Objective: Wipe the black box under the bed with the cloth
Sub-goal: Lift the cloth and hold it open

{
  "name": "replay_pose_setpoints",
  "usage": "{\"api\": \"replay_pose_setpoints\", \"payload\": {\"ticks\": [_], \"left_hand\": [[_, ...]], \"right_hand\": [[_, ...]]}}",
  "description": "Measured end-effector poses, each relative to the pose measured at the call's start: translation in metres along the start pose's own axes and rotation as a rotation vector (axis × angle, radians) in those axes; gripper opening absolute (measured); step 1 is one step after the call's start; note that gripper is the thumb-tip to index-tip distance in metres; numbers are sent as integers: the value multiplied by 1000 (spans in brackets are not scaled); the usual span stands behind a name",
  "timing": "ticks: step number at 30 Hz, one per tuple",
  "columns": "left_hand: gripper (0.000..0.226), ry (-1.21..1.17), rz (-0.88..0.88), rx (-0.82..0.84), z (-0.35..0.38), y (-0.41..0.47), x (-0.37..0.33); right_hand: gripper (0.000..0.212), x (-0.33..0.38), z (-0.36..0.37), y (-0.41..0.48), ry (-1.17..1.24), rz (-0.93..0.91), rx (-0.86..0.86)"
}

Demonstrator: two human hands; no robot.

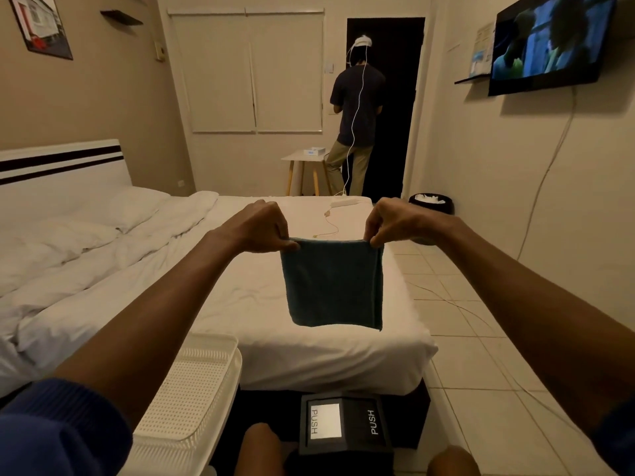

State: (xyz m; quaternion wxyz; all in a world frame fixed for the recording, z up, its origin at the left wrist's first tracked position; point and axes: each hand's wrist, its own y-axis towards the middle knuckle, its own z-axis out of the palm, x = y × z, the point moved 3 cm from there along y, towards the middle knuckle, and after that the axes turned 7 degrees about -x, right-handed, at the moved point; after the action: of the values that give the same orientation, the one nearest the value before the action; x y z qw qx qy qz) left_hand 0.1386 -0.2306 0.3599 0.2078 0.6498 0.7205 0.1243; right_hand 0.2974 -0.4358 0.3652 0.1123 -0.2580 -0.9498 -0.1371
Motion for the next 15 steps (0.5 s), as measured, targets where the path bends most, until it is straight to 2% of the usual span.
{"api": "replay_pose_setpoints", "payload": {"ticks": [4,9,15], "left_hand": [[24,-5,9,-61,-15,11,2],[20,-154,-110,-188,-22,5,26],[22,-181,-191,-188,-20,-25,69]], "right_hand": [[10,3,3,17,-67,-7,24],[10,10,8,34,-61,-31,46],[15,40,28,55,-53,-101,42]]}}
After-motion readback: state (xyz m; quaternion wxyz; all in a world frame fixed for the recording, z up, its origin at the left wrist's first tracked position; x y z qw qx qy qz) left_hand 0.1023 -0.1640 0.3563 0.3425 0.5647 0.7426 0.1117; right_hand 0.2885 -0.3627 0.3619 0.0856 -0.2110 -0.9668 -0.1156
